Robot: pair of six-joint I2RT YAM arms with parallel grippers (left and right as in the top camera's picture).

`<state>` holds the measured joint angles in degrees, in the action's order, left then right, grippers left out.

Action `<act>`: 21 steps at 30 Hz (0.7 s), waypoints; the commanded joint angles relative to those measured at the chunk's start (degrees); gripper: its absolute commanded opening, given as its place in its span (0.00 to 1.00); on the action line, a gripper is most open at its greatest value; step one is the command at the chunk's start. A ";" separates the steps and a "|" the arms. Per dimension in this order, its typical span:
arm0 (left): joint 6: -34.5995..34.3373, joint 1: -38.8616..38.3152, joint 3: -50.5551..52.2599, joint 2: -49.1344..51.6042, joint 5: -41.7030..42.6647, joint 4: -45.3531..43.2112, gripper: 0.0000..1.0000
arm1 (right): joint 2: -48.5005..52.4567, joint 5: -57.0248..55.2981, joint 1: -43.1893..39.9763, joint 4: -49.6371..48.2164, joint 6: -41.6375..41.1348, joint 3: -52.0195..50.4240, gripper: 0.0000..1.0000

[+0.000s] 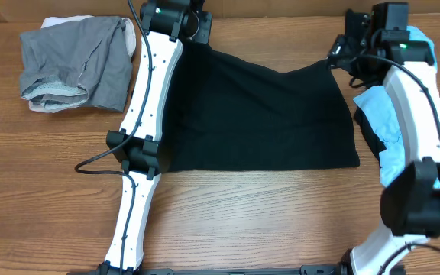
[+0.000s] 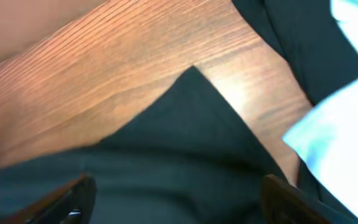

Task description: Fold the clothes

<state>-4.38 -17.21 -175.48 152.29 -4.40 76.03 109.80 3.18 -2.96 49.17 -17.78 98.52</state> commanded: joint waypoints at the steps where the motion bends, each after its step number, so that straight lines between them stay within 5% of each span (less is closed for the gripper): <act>1: -0.85 -1.22 -2.16 -0.61 -0.94 1.07 0.04 | 4.44 -1.03 0.07 -3.13 0.22 0.07 0.90; 9: -0.85 -3.74 -2.01 -0.61 -0.94 4.15 0.04 | 13.86 -2.10 0.07 -12.94 0.22 0.07 0.93; 21: -0.90 -3.72 -2.01 -0.61 -1.18 5.07 0.04 | 23.12 -3.78 0.20 -23.39 0.22 0.07 0.74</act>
<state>-4.38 -20.99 -175.98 152.29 -4.84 80.97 130.98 0.23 -2.96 26.96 -17.67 98.50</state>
